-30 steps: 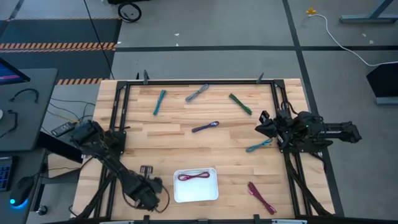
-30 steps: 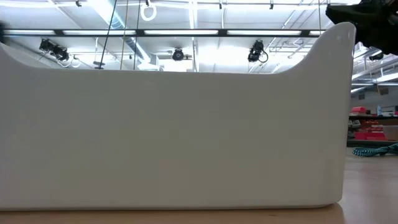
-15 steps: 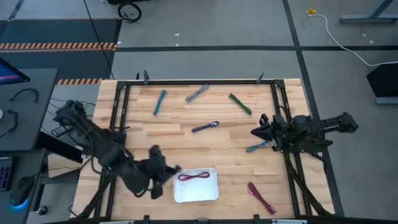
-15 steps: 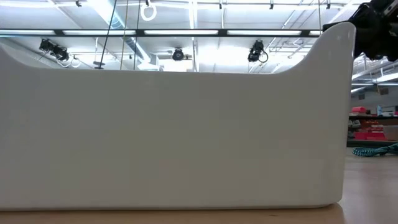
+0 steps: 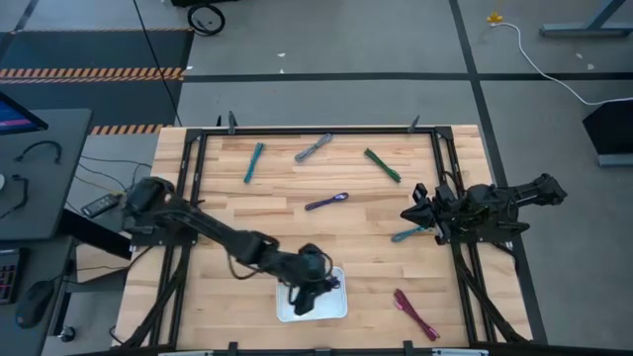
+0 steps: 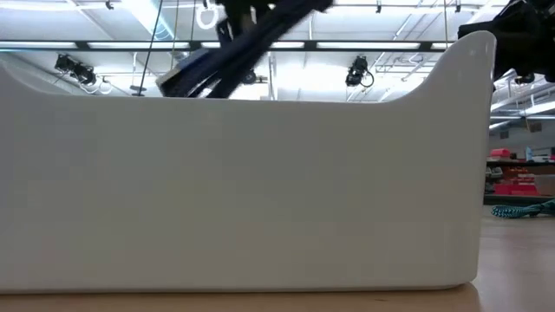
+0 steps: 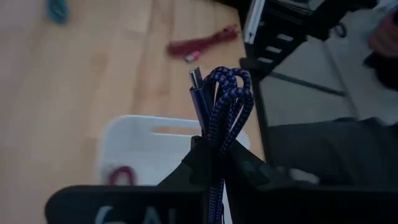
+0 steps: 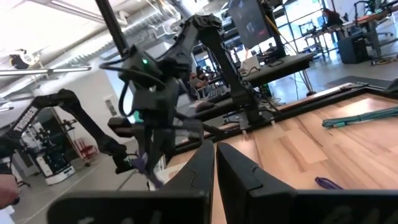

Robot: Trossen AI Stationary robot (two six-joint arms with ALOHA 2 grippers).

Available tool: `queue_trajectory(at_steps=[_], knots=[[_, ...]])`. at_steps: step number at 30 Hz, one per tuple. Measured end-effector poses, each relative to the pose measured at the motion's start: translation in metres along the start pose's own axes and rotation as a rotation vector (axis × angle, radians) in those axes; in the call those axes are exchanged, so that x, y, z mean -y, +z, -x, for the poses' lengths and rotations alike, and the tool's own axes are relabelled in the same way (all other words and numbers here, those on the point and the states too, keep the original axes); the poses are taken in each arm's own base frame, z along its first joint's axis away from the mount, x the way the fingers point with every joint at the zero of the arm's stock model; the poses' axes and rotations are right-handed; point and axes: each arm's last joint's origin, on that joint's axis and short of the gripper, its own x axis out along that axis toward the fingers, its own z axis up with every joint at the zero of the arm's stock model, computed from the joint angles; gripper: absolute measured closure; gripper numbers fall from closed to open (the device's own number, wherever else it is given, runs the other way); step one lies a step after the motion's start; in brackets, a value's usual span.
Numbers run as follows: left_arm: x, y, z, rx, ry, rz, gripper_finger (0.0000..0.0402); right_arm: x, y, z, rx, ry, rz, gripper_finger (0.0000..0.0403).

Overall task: Pick and place USB-C Cables
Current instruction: Put the bottom purple USB cable into the white bin, then put the right light blue USB cable into the white bin

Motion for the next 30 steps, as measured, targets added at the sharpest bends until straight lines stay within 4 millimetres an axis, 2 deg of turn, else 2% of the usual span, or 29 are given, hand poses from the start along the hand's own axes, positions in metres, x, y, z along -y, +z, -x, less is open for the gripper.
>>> queue_trajectory(at_steps=[7, 12, 16, 21, 27, 30], knots=[[-0.006, -0.024, -0.029, -0.126, -0.039, 0.116, 0.0369, -0.001, 0.000, 0.000, -0.003, 0.009, 0.023, 0.0378], [-0.009, -0.037, -0.039, -0.200, -0.055, 0.118, 0.0366, -0.001, 0.000, 0.000, -0.003, 0.009, 0.023, 0.0378], [-0.010, -0.038, -0.039, -0.218, -0.062, 0.062, 0.0349, -0.001, 0.000, 0.000, -0.004, 0.009, 0.023, 0.0378], [-0.010, -0.038, -0.039, -0.227, -0.073, 0.044, 0.0309, -0.001, 0.000, 0.000, -0.004, 0.008, 0.024, 0.0378], [-0.008, -0.037, -0.039, -0.216, -0.098, 0.017, 0.0233, -0.001, -0.001, 0.000, -0.005, 0.008, 0.024, 0.0378], [-0.007, -0.029, -0.039, -0.224, -0.148, 0.026, 0.0199, -0.001, -0.001, 0.000, -0.007, 0.008, 0.024, 0.0378]])
